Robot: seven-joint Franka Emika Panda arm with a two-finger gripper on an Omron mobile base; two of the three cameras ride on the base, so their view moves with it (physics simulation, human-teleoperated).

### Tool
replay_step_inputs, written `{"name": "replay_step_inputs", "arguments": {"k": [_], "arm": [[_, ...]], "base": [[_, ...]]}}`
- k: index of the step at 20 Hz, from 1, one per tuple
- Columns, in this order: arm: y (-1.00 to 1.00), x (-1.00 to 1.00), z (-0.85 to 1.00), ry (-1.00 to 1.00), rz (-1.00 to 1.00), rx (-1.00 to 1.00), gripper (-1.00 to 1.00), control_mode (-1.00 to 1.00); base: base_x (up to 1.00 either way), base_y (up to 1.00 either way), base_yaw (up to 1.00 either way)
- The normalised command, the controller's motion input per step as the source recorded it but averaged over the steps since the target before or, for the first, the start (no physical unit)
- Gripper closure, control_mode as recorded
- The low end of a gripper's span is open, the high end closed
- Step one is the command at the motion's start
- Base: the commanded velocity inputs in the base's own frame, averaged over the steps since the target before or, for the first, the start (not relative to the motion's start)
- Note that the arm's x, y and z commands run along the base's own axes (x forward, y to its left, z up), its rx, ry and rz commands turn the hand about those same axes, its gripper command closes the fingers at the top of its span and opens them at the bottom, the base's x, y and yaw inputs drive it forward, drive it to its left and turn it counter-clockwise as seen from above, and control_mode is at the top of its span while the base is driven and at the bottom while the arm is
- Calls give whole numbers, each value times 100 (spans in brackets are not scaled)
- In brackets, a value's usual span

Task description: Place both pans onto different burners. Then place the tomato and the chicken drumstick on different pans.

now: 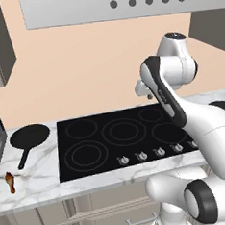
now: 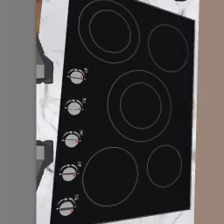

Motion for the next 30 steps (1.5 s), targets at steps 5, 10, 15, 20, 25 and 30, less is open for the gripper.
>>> {"name": "replay_step_inputs", "arguments": {"k": [5,10,15,20,25,30], "arm": [[0,0,-1,0,0,0,-100,-100],[0,0,0,0,0,0,-100,-100],[0,0,0,0,0,0,-100,-100],[-34,-1,-24,-5,1,0,-100,-100],[-70,-1,-44,-7,0,0,-100,-100],[-91,-4,-52,-2,0,-4,-100,-100]], "base": [[0,0,0],[0,0,0],[0,0,0],[0,0,0],[0,0,0],[0,0,0]]}}
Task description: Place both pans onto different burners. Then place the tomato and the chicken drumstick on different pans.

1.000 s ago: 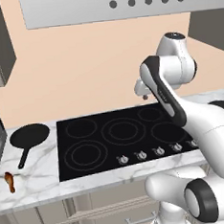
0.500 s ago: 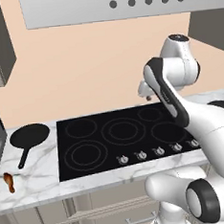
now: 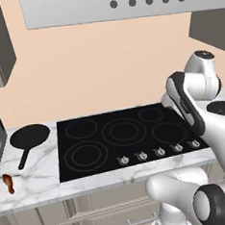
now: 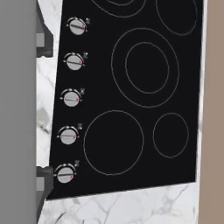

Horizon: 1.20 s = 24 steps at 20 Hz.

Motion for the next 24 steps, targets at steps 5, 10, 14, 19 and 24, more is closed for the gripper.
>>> {"name": "replay_step_inputs", "arguments": {"k": [5,10,14,19,24], "arm": [[-96,0,-36,1,-1,-7,-100,-100],[-99,0,-23,4,-2,0,-100,-100],[-90,0,-9,10,-9,0,-100,-100],[-71,-6,-2,14,-16,0,-100,-100],[-86,-4,-4,6,-6,1,-100,-100]], "base": [[0,0,0],[0,0,0],[0,0,0],[0,0,0],[0,0,0]]}}
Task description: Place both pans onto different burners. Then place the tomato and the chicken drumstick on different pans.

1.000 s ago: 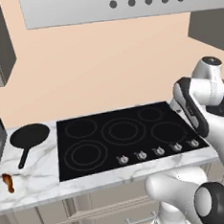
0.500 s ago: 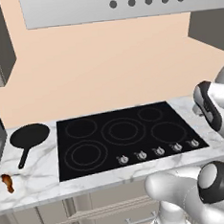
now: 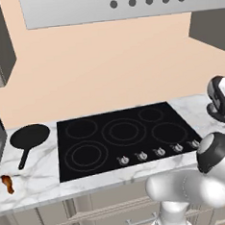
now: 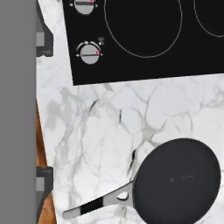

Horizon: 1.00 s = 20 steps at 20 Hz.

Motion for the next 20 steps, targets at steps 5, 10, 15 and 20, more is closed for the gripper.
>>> {"name": "replay_step_inputs", "arguments": {"k": [5,10,15,20], "arm": [[-83,0,-38,0,0,7,-100,-100],[-70,0,-35,0,0,9,-100,-100],[-44,5,-19,0,0,9,-100,-100],[-41,14,-22,0,0,1,-100,-100]], "base": [[0,0,0],[0,0,0],[0,0,0],[0,0,0]]}}
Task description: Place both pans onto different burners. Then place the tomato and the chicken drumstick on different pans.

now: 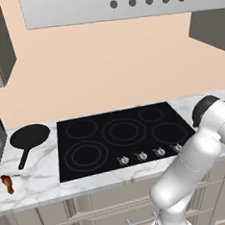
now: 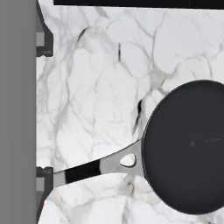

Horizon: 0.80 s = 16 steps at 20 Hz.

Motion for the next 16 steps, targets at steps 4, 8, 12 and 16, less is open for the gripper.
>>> {"name": "replay_step_inputs", "arguments": {"k": [4,8,12,16], "arm": [[-35,18,-36,0,0,0,-100,-100],[-28,18,-37,1,0,0,-100,-100],[-27,15,-29,3,2,0,-100,-100],[-20,13,-24,4,0,0,-100,-100]], "base": [[0,0,0],[0,0,0],[0,0,0],[0,0,0]]}}
